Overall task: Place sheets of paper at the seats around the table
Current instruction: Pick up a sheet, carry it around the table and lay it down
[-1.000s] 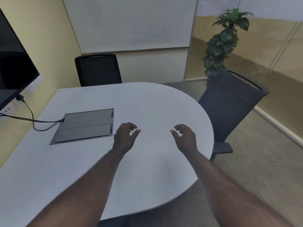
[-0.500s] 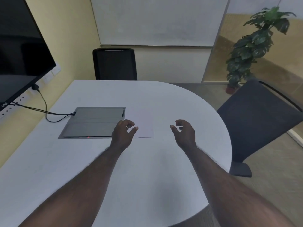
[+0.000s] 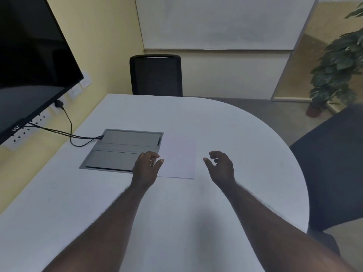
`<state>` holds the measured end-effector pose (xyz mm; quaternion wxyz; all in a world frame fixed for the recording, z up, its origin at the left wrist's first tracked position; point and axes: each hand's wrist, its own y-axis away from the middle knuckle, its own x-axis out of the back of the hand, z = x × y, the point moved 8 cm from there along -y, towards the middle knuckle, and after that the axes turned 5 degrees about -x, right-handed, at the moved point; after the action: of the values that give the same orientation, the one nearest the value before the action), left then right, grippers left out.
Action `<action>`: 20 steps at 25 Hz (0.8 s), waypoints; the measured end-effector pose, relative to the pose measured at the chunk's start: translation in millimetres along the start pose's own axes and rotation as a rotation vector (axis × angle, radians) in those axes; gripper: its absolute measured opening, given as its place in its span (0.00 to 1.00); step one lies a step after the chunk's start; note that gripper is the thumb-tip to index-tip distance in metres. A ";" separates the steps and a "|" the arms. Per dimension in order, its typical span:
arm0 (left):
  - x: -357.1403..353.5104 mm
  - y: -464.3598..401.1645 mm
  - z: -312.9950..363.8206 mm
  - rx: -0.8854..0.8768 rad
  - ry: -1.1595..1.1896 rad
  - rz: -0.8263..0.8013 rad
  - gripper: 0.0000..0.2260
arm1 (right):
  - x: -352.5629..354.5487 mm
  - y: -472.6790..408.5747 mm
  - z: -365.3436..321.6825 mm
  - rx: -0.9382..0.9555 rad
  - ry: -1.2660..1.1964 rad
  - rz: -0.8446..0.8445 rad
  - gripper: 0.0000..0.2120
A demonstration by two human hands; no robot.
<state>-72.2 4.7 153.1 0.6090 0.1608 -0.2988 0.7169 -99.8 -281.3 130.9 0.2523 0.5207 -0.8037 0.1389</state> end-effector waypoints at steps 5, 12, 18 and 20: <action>-20.9 -16.9 -23.1 0.072 -0.002 0.038 0.06 | -28.3 -35.8 16.9 -0.008 -0.020 -0.053 0.12; -46.7 -42.9 -69.3 0.149 -0.048 -0.009 0.08 | -67.5 -64.2 49.9 -0.120 0.004 -0.073 0.13; -78.8 -68.9 -103.7 0.153 -0.056 -0.071 0.07 | -94.4 -94.2 72.1 -0.181 0.023 -0.068 0.13; -89.8 -76.0 -116.3 0.169 -0.054 -0.085 0.07 | -107.4 -102.1 80.0 -0.196 0.034 -0.080 0.13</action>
<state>35.5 13.5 27.8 0.6149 0.2435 -0.2467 0.7083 7.4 -280.5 1.1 0.3209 0.5228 -0.7876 0.0579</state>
